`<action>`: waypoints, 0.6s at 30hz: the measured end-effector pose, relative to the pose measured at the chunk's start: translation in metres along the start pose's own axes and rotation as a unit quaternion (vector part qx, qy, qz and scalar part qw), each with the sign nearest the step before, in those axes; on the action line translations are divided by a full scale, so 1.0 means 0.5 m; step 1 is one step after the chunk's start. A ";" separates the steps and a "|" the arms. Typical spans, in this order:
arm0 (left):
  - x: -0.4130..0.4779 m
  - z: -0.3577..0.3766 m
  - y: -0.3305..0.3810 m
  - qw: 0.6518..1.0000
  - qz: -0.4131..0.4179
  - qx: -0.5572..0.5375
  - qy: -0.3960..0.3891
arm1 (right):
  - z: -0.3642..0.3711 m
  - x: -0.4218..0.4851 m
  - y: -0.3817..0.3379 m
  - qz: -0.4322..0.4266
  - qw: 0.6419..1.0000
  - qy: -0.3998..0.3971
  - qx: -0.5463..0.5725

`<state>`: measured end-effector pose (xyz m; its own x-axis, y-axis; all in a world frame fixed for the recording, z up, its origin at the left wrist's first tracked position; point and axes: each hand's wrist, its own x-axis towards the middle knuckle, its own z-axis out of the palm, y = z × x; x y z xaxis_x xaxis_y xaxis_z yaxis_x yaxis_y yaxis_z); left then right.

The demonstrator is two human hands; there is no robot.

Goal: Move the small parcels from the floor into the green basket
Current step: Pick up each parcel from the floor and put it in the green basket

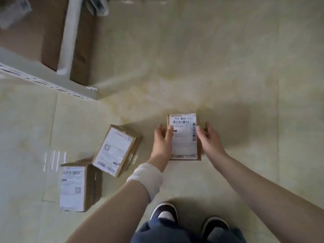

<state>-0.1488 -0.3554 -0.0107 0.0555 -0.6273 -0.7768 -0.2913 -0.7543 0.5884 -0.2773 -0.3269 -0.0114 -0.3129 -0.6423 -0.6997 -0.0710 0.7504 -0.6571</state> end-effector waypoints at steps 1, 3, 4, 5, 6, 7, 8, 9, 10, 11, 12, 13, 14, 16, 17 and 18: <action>0.030 0.010 -0.017 1.000 0.021 -0.007 -0.004 | 0.015 0.039 0.039 -0.021 1.000 0.002 0.005; 0.065 0.023 -0.044 0.997 0.045 -0.057 -0.019 | 0.035 0.091 0.107 -0.047 0.998 -0.010 0.036; 0.073 0.027 -0.055 0.995 0.049 -0.085 -0.029 | 0.041 0.104 0.126 -0.053 0.996 -0.016 0.066; 0.080 0.029 -0.063 0.993 0.048 -0.104 -0.041 | 0.046 0.102 0.120 -0.051 0.993 -0.019 0.101; 0.083 0.030 -0.068 0.990 0.046 -0.118 -0.056 | 0.047 0.093 0.103 -0.046 0.991 -0.020 0.126; 0.084 0.030 -0.071 0.989 0.041 -0.128 -0.069 | 0.049 0.084 0.087 -0.049 0.987 -0.027 0.150; 0.078 0.027 -0.066 0.987 0.036 -0.135 -0.077 | 0.047 0.077 0.074 -0.050 0.982 -0.042 0.176; 0.067 0.024 -0.054 0.986 0.028 -0.141 -0.084 | 0.043 0.070 0.058 -0.045 0.976 -0.062 0.205; 0.051 0.019 -0.038 0.984 0.023 -0.147 -0.095 | 0.036 0.061 0.041 -0.032 0.972 -0.076 0.220; 0.029 0.012 -0.019 0.983 0.020 -0.151 -0.102 | 0.024 0.042 0.016 -0.017 0.970 -0.091 0.224; 0.001 0.002 0.004 0.982 0.023 -0.154 -0.103 | 0.012 0.017 -0.015 -0.006 0.972 -0.096 0.214; -0.036 -0.012 0.032 0.982 0.028 -0.156 -0.104 | -0.004 -0.018 -0.051 -0.005 0.975 -0.095 0.202; -0.083 -0.029 0.067 0.981 0.034 -0.160 -0.105 | -0.020 -0.061 -0.093 -0.008 0.978 -0.091 0.190; -0.195 -0.072 0.146 0.979 0.039 -0.170 -0.108 | -0.053 -0.164 -0.179 -0.003 0.977 -0.085 0.194; -0.267 -0.099 0.187 0.978 0.038 -0.179 -0.098 | -0.067 -0.232 -0.229 0.000 0.977 -0.085 0.196; -0.346 -0.127 0.229 0.978 0.041 -0.188 -0.082 | -0.084 -0.306 -0.282 -0.002 0.977 -0.089 0.195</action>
<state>-0.1312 -0.3454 0.2054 -0.1161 -0.6730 -0.7305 0.0858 -0.7395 0.6677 -0.2592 -0.3279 0.1998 -0.1415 -0.6882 -0.7116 0.3046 0.6537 -0.6928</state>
